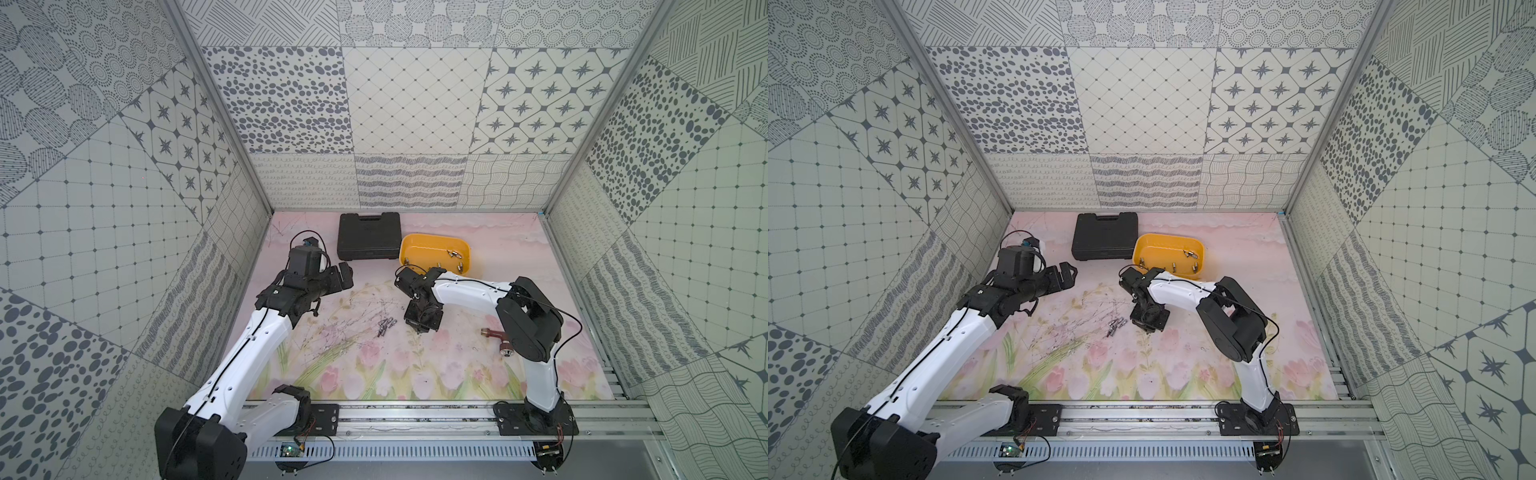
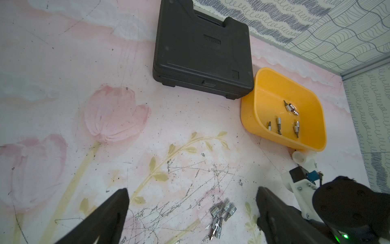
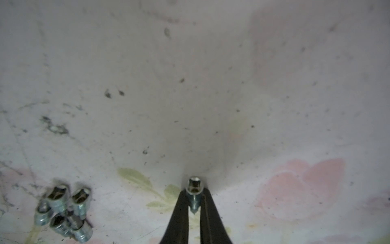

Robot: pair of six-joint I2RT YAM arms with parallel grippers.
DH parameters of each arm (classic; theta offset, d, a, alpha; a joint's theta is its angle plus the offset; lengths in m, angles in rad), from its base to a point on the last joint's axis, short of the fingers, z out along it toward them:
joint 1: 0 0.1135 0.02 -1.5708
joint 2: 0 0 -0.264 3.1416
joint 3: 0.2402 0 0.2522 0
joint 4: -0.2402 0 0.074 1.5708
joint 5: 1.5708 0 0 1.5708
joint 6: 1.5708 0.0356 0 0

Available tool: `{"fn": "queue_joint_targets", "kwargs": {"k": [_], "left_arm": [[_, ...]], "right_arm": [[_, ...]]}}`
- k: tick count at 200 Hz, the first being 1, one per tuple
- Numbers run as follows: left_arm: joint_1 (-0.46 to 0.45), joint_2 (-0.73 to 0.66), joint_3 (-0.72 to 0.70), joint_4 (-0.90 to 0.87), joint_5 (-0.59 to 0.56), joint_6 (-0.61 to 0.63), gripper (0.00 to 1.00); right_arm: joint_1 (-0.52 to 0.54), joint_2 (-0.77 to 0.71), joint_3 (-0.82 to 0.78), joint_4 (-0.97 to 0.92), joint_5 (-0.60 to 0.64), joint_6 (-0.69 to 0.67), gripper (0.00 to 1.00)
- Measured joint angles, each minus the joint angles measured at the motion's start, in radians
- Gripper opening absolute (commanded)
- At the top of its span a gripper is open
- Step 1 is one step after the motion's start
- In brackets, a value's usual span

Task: Put the bit on the desktop into the storage box
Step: Pick up the screwdriver bit from the center of the board, then place the screwdriver bit in the storage box.

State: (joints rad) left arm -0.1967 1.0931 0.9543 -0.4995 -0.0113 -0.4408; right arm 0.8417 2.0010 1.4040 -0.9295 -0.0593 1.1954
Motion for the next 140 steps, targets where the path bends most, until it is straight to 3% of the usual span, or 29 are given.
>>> {"fn": "queue_joint_targets", "kwargs": {"k": [81,140], "left_arm": [[0.000,0.027,0.000,0.000,0.000,0.000,0.99],[0.001,0.068,0.007,0.000,0.001,0.007,0.99]], "right_arm": [[-0.022,-0.172,-0.029,0.004,0.166,-0.087,0.06],[-0.123,-0.216,0.085,-0.005,0.277,-0.241,0.05]]}}
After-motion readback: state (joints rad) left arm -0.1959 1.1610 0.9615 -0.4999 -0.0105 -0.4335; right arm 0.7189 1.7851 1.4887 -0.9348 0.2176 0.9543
